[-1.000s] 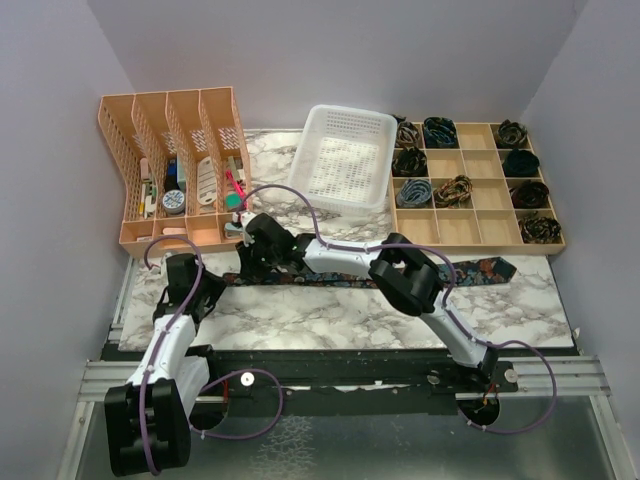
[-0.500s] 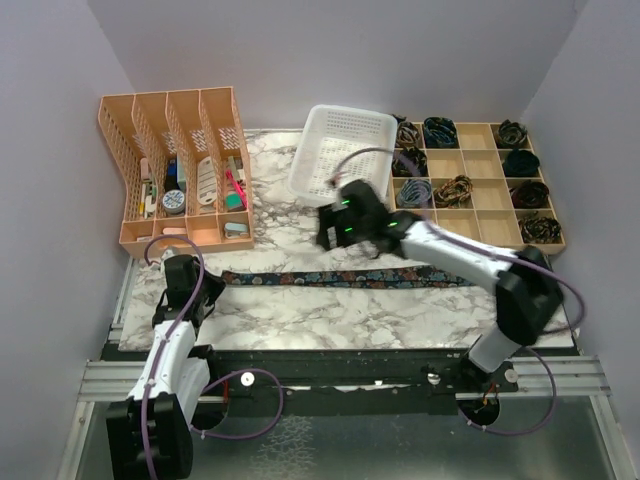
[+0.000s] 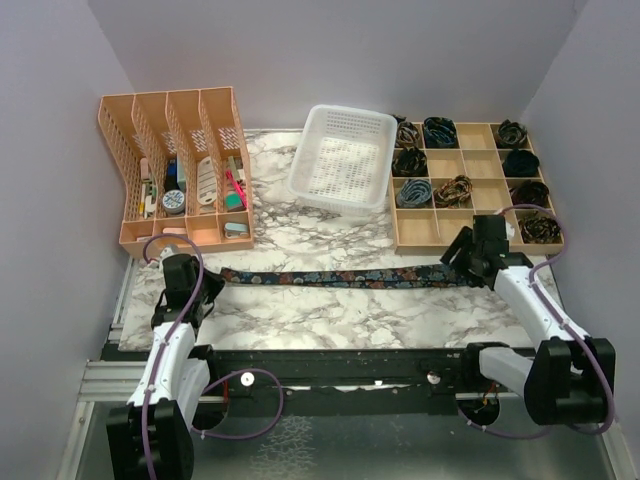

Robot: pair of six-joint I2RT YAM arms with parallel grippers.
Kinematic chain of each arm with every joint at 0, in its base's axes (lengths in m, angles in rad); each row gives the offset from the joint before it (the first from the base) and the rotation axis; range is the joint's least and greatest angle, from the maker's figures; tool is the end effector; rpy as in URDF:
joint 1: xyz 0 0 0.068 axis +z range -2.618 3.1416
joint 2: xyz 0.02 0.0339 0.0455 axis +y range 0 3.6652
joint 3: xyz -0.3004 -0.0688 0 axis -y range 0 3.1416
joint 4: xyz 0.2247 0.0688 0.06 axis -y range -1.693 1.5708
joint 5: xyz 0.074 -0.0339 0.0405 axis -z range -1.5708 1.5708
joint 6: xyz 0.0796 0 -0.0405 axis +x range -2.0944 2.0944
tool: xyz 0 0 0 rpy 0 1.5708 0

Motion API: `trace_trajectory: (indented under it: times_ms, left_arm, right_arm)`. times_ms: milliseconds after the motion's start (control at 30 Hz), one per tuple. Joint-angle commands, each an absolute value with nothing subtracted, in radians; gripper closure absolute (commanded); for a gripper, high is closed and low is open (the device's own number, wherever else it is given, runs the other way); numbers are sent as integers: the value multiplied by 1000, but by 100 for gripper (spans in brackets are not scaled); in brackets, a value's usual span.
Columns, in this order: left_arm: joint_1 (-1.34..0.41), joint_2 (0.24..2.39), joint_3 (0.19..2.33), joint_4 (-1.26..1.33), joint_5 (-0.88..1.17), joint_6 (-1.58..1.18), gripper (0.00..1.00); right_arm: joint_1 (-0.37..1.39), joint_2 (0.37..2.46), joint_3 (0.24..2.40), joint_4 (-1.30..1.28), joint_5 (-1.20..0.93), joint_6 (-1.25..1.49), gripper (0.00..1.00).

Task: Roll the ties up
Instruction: Flatten out the tie at the center of the board.

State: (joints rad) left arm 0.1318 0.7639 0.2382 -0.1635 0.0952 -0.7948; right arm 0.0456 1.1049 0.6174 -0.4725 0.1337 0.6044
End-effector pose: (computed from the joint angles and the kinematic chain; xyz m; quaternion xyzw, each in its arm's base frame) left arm 0.1455 0.0117 0.1630 -0.3856 0.8172 -0.1794 0.3890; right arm 0.1996 -0.0015 0.2044 0.2817 0.9092 0.0354 0.3046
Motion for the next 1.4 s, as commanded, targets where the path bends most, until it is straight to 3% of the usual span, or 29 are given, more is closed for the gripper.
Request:
trace_trajectory:
  times_ms: [0,133,367,700,867,1100,1267,1367]
  left_arm:
    - [139,758,274,-164,105,-769,100]
    - [139,757,270,-164,109,-768,100]
    - [139,763,261,-148,115,-773,100]
    - [139,764,258,-143,119,-775,100]
    - [139,767,256,-142,118,-776,100]
    - [140,766,256,-147,112,-785,100]
    - [139,772,252,-138,130,-789,82]
    - [139,776,250,-140,127,-792,79]
  right_arm:
    - [-35,1158,612,-471,101,588,29]
    - [-75,1226,622,-455,119,575,31]
    - [-88,1270,608,-400,115,553,45]
    - [-88,1286,601,-367,109,521,75]
    - [-87,1290,602,-363,99,509,99]
    - [-88,1246,612,-393,182,528,99]
    - [-89,1216,623,-415,279,543,100]
    - [-89,1218,625,-423,310,557,99]
